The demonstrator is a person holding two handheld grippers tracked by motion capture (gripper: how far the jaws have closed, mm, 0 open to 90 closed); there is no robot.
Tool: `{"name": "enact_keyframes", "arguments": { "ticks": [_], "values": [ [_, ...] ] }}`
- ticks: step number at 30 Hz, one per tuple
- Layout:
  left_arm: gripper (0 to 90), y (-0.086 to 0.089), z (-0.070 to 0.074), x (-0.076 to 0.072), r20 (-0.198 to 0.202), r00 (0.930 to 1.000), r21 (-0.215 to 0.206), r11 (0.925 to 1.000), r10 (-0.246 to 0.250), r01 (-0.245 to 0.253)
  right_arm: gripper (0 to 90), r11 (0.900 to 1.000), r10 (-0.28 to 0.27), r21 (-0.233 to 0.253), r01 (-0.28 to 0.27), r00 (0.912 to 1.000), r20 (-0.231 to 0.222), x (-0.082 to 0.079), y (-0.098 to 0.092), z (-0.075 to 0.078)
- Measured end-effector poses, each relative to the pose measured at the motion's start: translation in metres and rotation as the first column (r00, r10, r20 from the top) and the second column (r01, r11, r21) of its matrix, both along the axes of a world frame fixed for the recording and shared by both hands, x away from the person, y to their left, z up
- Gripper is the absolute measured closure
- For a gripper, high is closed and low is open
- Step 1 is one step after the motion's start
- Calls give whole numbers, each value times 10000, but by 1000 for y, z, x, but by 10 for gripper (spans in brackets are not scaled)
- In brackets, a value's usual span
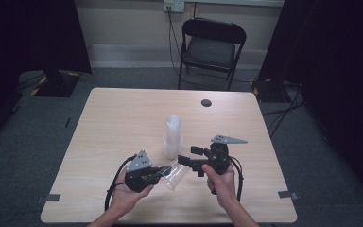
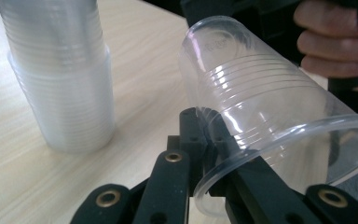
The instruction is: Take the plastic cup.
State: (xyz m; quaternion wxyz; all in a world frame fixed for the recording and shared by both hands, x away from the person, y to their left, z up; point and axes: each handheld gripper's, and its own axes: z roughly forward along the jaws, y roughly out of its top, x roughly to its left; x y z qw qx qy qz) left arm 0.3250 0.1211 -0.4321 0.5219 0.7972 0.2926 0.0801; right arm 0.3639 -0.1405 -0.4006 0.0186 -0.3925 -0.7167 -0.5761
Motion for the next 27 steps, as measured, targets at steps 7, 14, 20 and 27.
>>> {"name": "enact_keyframes", "arguments": {
  "ticks": [7,14,20,27],
  "values": [
    [891,-3,-2,2,-579,9982,544,9983,-170,202,162,9984,390,-419,-378,9989,276,-6,-3,2],
    [899,-1,2,6,-875,9957,810,9960,-313,384,195,9927,685,-1036,-624,9961,564,-15,-16,-3],
    [900,1,2,9,-1260,9910,1006,9932,-463,592,227,9845,999,-1543,-840,9901,988,-23,-25,-10],
    [900,-2,0,14,-1859,9802,1414,9853,-686,958,254,9612,1594,-2505,-1151,9734,1648,-33,-24,-12]
  ]
}}
